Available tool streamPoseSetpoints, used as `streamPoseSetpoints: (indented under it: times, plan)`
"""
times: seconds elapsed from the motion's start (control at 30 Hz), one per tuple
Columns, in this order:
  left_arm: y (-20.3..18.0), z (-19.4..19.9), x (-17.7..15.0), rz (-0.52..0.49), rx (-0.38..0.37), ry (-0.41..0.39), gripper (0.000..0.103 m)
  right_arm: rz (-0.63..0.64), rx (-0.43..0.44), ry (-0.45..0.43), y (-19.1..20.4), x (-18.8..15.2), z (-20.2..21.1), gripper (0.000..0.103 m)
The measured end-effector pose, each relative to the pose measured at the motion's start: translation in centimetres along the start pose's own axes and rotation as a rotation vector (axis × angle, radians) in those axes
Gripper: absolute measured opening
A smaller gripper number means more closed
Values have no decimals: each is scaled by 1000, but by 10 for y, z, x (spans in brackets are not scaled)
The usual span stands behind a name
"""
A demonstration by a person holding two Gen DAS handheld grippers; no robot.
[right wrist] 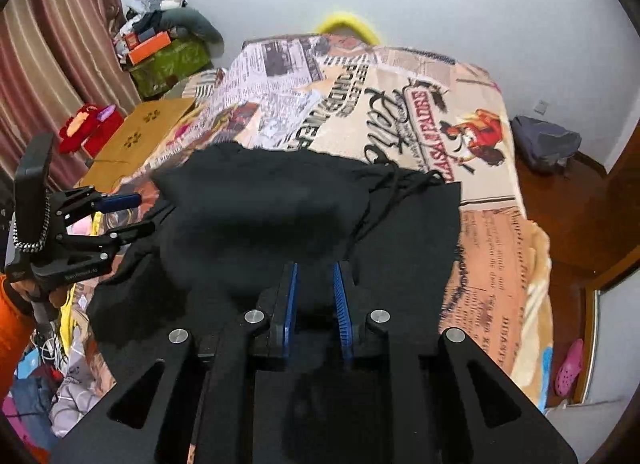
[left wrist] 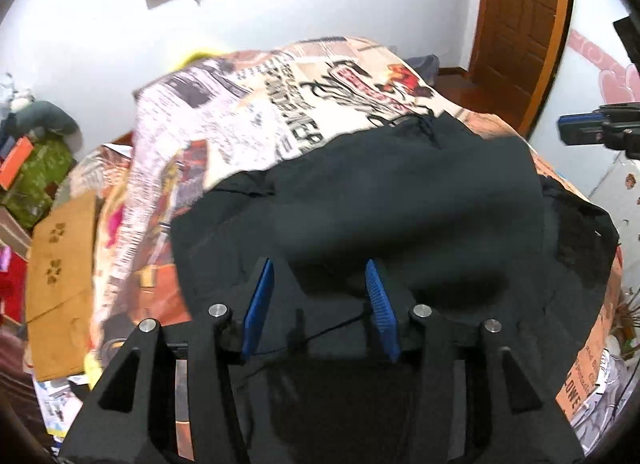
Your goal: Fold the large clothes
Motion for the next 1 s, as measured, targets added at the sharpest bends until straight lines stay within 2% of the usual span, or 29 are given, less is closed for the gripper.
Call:
streamPoseSetpoints:
  times: [0.07, 0.13, 0.2, 0.23, 0.3, 0.47, 0.53, 0.6, 0.7, 0.77, 0.9, 1.0]
  plan:
    - [6, 10, 9, 9, 19, -27, 50, -13, 1, -26, 0, 6, 8, 17]
    - [10, 18, 14, 26, 23, -55, 54, -25, 6, -54, 2, 16, 13, 24]
    - [12, 18, 23, 45, 11, -76, 57, -32, 4, -85, 8, 20, 15, 39]
    - [13, 16, 25, 52, 5, -78, 57, -36, 7, -106, 11, 26, 13, 42]
    - [13, 3, 26, 68, -10, -62, 57, -41, 21, -112, 18, 29, 5, 43]
    - [-2, -41, 8, 68, -13, 18, 57, -29, 48, -5, 36, 18, -49, 43]
    - [-6, -58, -5, 66, -8, 52, 57, -20, 39, 69, 37, 2, -78, 43]
    - [-8, -76, -21, 75, -24, 98, 58, -21, 36, 107, 34, -13, -95, 43]
    - [-10, -92, -39, 120, -50, 118, 64, -46, 46, 173, 27, -39, -117, 44]
    - [-7, -94, -43, 161, -62, 108, 67, -59, 47, 186, 24, -49, -120, 44]
    - [-5, -87, -41, 198, -79, 131, 67, -61, 42, 184, 23, -51, -107, 46]
    - [4, -68, -35, 199, -52, 107, 67, -70, 28, 154, 18, -47, -87, 46]
Point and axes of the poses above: each gripper's, at about its wrist camera, not at the fingertips, and z roughly against the way its jaws point, y to its left, x to its top, the point moved 9 cm from there along -z, roughly the way its jaws point, and after that the axes turned 2 degrees about y, right-handed, at the moved point
